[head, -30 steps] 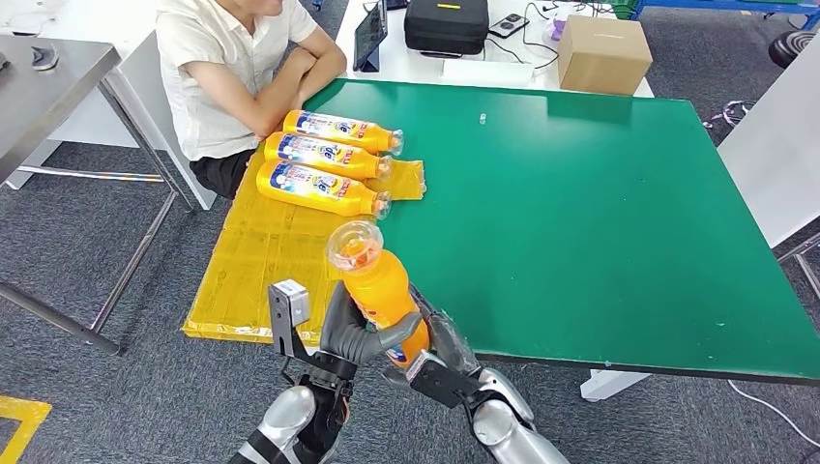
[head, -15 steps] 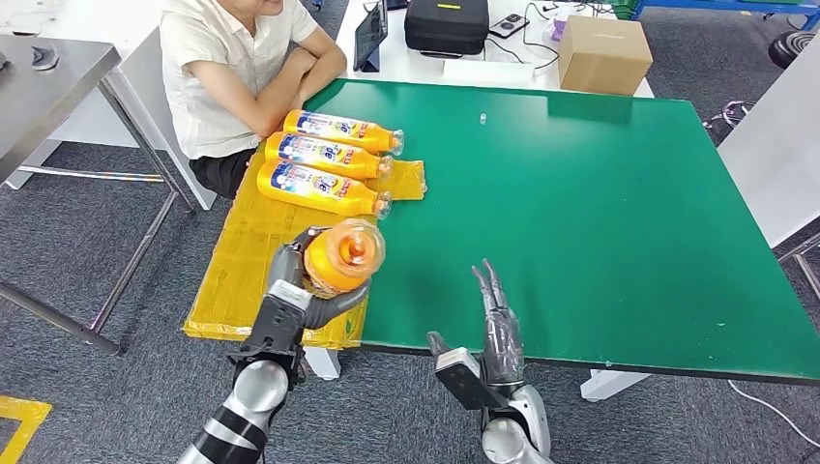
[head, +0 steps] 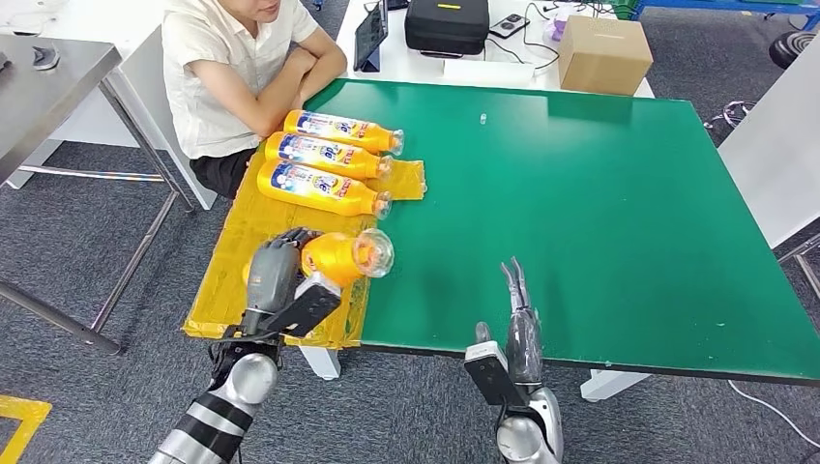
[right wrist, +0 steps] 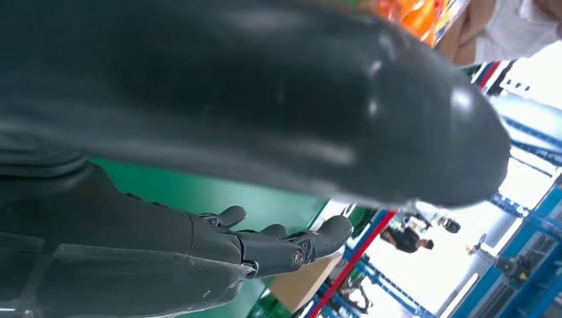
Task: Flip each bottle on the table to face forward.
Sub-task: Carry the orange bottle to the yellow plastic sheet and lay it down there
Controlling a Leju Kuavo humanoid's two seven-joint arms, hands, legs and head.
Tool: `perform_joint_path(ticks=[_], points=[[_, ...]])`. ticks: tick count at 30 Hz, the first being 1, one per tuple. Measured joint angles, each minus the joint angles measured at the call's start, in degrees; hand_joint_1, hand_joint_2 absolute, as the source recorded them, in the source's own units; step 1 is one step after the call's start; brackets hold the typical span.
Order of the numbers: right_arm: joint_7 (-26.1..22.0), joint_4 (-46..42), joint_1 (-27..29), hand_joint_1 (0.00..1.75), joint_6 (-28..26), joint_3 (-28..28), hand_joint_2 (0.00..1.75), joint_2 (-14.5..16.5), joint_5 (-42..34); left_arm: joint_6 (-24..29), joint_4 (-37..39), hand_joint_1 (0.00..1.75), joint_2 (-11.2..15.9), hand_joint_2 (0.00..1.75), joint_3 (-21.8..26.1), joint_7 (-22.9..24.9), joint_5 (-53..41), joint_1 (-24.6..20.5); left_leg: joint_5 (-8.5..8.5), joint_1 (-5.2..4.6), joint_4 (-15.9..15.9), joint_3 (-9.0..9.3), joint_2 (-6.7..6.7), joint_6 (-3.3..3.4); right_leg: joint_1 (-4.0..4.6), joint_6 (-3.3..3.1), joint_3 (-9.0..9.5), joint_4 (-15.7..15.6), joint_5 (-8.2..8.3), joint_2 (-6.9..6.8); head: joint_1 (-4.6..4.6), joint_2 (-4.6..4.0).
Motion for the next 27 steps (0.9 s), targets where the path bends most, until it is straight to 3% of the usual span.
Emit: perform_joint_path(ticks=[5, 16, 17, 20, 21, 27], points=[[-0.60, 0.05, -0.70, 0.00, 3.99, -0.20, 0.00, 0.94, -0.65, -5.40, 8.66, 1.75, 0.52, 1.75, -0.09, 2.56, -8.06, -5.64, 0.06, 0.00, 0.00, 0.00, 0.01, -0.05, 0.00, 0.01, 0.00, 0.01, 0.03, 0.01, 0.00, 0.00], [-1.53, 0.93, -1.64, 0.00, 6.74, -0.28, 0.00, 2.08, -2.19, -15.09, 20.07, 1.72, 0.52, 1.75, -0.55, 2.23, -8.58, -12.41, 0.05, 0.00, 0.00, -0.03, 0.01, -0.06, 0.00, 0.01, -0.02, 0.02, 0.02, 0.01, -0.01, 0.00], [-1.57, 1.02, -1.65, 0.00, 6.76, -0.29, 0.00, 2.10, -2.26, -15.24, 20.48, 1.38, 0.52, 1.75, -0.57, 2.19, -8.51, -12.68, 0.05, 0.00, 0.00, -0.03, 0.00, -0.06, 0.00, 0.01, -0.02, 0.02, 0.02, 0.00, -0.01, 0.00], [-1.65, 1.26, -1.66, 0.00, 7.01, -0.33, 0.00, 2.12, -2.42, -16.06, 21.47, 0.09, 0.51, 1.75, -0.62, 2.10, -8.16, -13.31, 0.05, 0.00, 0.00, -0.03, 0.00, -0.06, 0.00, 0.00, -0.01, 0.02, 0.01, 0.00, -0.01, 0.00], [-1.69, 1.37, -1.68, 0.00, 7.18, -0.35, 0.00, 2.12, -2.50, -16.81, 21.82, 0.00, 0.50, 1.75, -0.66, 2.08, -7.79, -13.59, 0.05, 0.00, 0.00, -0.03, -0.01, -0.06, 0.00, 0.00, -0.01, 0.02, 0.01, 0.00, -0.01, 0.00], [-1.98, 2.24, -1.94, 0.00, 7.45, -0.50, 0.00, 2.10, -3.14, -22.87, 24.45, 0.00, 0.50, 1.75, -0.72, 1.66, -2.90, -15.57, 0.08, 0.00, 0.00, 0.00, -0.01, -0.06, 0.00, 0.01, 0.03, 0.03, 0.03, -0.01, 0.01, 0.00]])
